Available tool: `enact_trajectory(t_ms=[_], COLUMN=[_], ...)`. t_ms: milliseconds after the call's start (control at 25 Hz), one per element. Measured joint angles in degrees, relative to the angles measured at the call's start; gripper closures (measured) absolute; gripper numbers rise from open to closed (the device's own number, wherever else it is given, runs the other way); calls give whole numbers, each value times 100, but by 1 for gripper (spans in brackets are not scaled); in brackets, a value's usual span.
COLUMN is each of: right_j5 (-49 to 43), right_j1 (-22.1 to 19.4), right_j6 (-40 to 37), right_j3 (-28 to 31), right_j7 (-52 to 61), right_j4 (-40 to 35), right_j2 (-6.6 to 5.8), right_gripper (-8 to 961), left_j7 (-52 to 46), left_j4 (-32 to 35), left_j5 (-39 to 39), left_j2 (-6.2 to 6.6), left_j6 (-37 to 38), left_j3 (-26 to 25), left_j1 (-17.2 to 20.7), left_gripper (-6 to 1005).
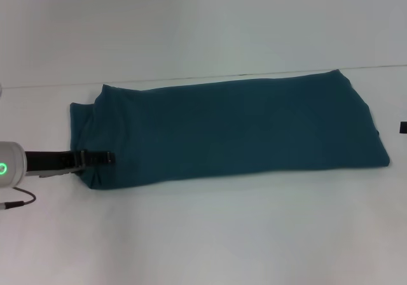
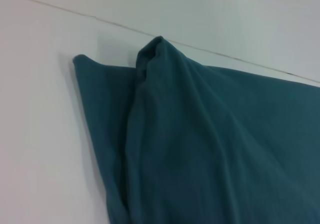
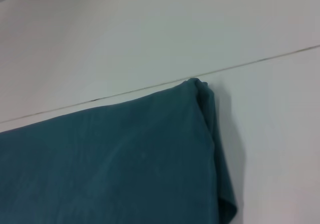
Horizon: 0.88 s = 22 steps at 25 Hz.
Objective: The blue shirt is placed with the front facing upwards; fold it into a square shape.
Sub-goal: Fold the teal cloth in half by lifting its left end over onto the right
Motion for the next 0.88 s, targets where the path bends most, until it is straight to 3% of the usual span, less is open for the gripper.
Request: enact_trajectory(t_ms=[640, 880], right_j5=[0, 0], right_j1=[5, 5], right_j6=[11, 13], right_j3=[-9, -9], right_j7=[1, -5], right_j4=[0, 0], right_j2=[0, 0], right_gripper=[192, 192], left_j7=[-176, -223], left_j4=[707, 659], left_j5=[27, 39], left_j2=[4, -11], left_j6=[336, 498], left_j3=[-46, -34], left_j1=[450, 529], left_gripper=[106, 107])
